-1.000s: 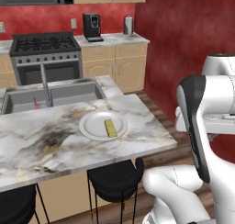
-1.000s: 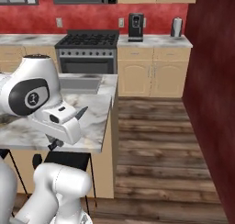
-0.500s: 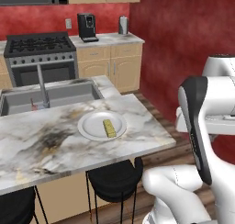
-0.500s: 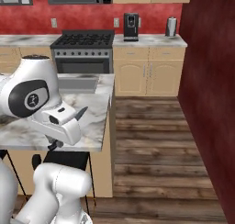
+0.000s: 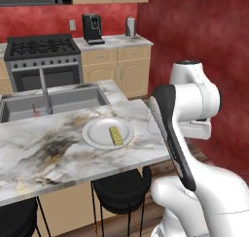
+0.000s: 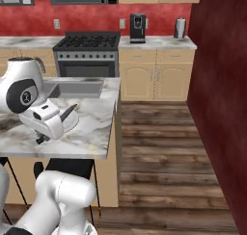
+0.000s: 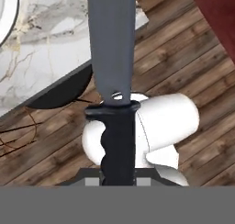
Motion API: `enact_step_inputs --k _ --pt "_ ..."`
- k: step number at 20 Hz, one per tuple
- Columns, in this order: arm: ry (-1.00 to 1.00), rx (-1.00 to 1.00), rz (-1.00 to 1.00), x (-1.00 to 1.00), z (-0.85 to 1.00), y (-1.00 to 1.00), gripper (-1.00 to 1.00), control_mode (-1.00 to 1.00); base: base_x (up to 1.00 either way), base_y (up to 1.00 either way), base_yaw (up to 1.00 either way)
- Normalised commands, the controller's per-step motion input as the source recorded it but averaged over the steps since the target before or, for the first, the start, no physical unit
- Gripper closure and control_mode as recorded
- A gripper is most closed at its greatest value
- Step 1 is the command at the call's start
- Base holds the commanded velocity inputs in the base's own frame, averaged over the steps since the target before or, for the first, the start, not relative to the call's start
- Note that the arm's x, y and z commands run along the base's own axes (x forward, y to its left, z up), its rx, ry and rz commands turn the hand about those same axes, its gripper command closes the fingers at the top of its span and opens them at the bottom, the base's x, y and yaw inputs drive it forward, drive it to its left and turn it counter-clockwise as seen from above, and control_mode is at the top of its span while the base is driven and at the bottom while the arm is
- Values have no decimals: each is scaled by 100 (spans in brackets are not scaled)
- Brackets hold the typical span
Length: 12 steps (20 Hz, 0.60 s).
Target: Retrieve the butter from the fridge and place it on a plate on the dining table. Then retrieve the butter knife by the fridge and place it near the plate.
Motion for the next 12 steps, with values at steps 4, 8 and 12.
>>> enact_step_inputs --k 4,8,12 --pt "0 2 1 78 -11 7 100 -100 0 0 0" --pt "0 3 6 62 -7 -3 100 -100 0 0 0" --pt "0 3 10 63 -12 -28 100 -100 0 0 0"
